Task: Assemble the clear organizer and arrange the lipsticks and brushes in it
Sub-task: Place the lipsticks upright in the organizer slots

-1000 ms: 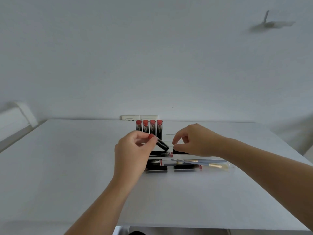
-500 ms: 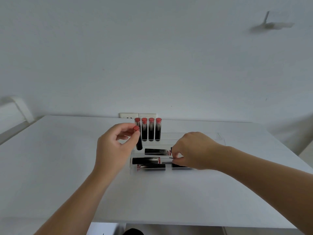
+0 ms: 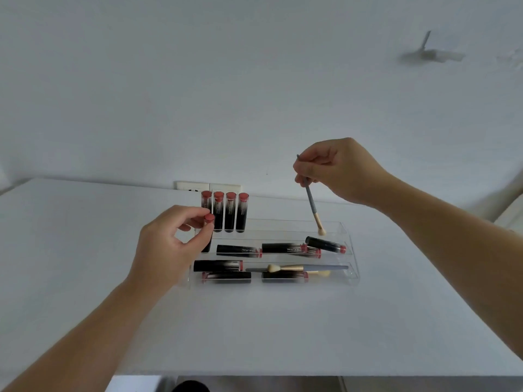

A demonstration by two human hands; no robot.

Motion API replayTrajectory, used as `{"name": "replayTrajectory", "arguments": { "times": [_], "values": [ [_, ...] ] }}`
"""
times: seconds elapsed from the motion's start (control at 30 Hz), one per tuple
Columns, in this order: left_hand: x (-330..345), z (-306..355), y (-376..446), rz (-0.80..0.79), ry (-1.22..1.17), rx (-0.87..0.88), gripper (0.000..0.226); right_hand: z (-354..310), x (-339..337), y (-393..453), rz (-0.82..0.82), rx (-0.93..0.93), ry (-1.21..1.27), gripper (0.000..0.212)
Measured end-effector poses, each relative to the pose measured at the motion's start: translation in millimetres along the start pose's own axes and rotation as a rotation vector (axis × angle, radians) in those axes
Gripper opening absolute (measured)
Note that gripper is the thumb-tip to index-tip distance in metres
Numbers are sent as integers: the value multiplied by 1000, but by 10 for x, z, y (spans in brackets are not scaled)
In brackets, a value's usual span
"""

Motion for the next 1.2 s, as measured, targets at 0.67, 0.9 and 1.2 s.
{"name": "replayTrajectory", "arguments": {
  "times": [0.67, 0.9, 1.2],
  "values": [
    [30, -92, -52, 34, -24, 8, 24, 382, 823, -54, -274, -11, -304, 18],
    [14, -104, -56, 37, -38, -3, 25, 363, 780, -59, -271, -61, -368, 20],
    [16, -124, -70, 23, -57, -58, 36, 458, 714, -130, -205, -55, -343, 9]
  ]
}}
Point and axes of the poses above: each hand's wrist, its own y-axis towards the middle knuckle, its own x-axis out of the palm, z = x × y, the point moved 2 cm from there along y, towards the middle knuckle, and after that the axes turned 10 degrees about -y, right-handed, at the moved point
